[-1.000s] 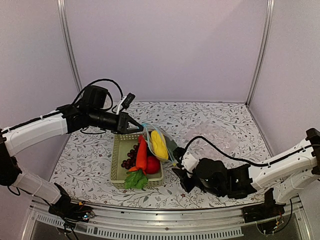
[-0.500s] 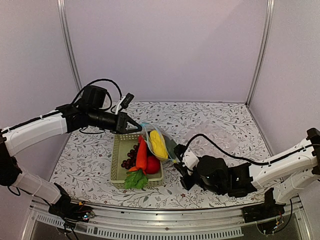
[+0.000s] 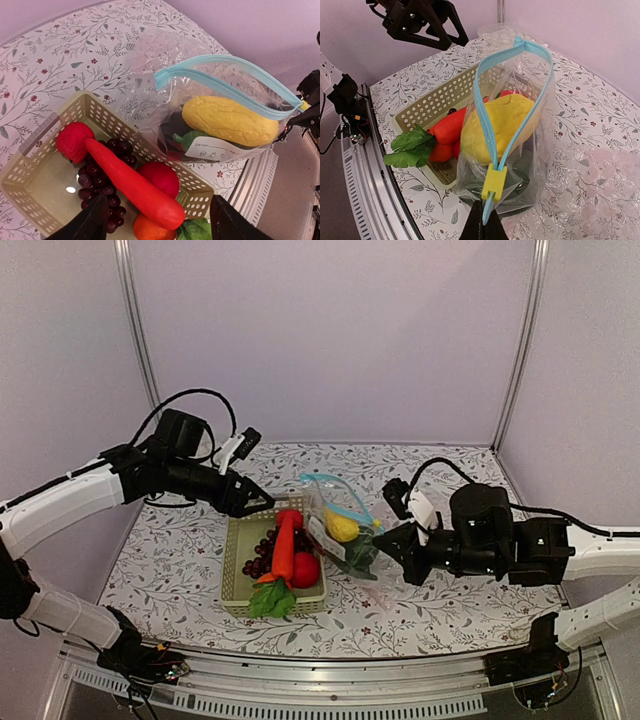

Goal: Place the food in the zip-top bag and seal the zipper
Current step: Pass from the left arm to the right

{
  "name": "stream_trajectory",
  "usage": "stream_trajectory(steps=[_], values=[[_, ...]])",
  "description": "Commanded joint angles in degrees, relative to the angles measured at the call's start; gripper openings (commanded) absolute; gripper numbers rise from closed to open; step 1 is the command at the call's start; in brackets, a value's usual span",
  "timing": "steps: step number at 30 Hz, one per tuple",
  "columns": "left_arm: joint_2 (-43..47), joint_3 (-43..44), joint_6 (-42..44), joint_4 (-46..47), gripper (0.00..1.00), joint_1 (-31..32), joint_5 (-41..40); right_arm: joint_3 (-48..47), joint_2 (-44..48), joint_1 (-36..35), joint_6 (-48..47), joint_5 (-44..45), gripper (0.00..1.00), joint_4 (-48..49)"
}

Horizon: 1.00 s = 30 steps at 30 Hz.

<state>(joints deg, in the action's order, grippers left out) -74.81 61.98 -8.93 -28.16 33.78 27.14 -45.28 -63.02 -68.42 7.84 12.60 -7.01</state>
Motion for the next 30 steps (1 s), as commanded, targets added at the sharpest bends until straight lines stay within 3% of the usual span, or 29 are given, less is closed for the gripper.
stream_trajectory(steps=[1, 8, 16, 22, 30], values=[[5.89, 2.61, 8.06, 0.31, 0.73, -0.15, -3.4, -4.0, 0.48, 2.66, -1.17, -14.41, 0.0, -13.85], [7.46, 0.92, 15.73, 10.19, 0.77, 9.33, 8.37, -5.9, -5.01, 3.13, -1.48, -21.47, 0.0, -15.37], [-2.38, 4.03, 20.46, 15.88, 0.75, 20.21, 10.06, -5.38, -2.86, 3.14, 1.11, -22.66, 0.0, -13.92], [-6.66, 5.2, 18.6, 21.53, 0.74, 22.06, 12.55, -4.32, 0.06, 3.16, 1.82, -22.17, 0.0, -14.01], [-12.77, 7.63, 18.39, 22.14, 0.51, 24.36, 15.3, -3.36, 0.59, 3.15, 1.92, -23.6, 0.0, -13.92]])
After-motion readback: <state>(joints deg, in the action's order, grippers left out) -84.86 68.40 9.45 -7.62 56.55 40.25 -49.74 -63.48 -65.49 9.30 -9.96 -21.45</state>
